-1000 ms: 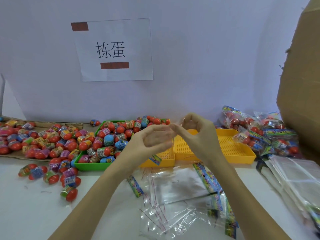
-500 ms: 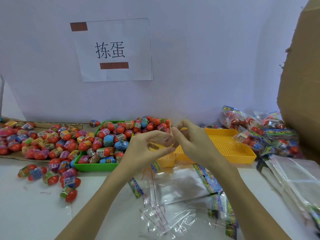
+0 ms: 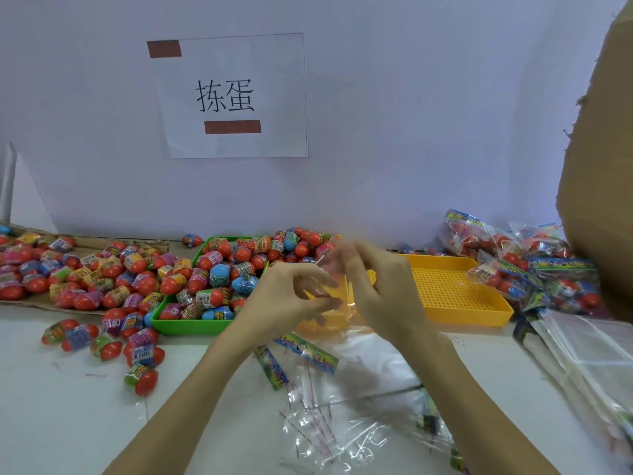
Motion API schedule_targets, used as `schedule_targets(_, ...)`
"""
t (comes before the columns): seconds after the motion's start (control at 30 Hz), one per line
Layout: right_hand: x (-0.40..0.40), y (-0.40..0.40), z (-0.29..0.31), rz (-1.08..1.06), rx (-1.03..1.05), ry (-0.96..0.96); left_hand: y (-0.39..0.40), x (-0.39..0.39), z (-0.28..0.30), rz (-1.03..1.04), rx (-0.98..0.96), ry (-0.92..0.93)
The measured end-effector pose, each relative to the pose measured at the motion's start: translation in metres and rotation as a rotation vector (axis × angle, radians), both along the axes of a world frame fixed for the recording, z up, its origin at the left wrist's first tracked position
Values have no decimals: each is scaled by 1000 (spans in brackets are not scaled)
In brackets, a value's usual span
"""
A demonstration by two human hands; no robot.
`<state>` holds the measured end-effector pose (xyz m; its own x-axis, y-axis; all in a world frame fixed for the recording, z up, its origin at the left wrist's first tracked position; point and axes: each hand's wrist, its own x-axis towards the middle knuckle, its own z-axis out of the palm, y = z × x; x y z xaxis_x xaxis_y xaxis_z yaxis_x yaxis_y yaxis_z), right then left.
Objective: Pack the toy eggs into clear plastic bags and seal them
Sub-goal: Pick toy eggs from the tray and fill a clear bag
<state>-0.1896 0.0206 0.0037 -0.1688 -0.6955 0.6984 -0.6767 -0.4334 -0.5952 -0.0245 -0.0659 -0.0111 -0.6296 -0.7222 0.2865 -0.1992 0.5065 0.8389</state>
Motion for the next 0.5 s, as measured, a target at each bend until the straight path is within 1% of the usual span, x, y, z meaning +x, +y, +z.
schedule_targets(0.07, 1, -3, -3, -116, -111, -7, -4, 4, 1, 44, 20, 8)
schedule_targets(0.13, 0, -8, -9, -181, -101, -16, -10, 10, 2, 126, 34, 58)
schedule_targets(0.23, -4, -17, -24, -218, 76, 37, -19, 17, -1, 301, 36, 127)
schedule_targets(0.3, -7, -22, -36, -186, 210, 155, -24, 21, -2, 379, 66, 178)
schedule_targets(0.4, -6, -30, -47, -176, 355, 384, -29, 25, -2, 423, 118, 220)
schedule_targets(0.5, -2, -38, -50, -249, 451, 514, -30, 26, -2, 425, 134, 236)
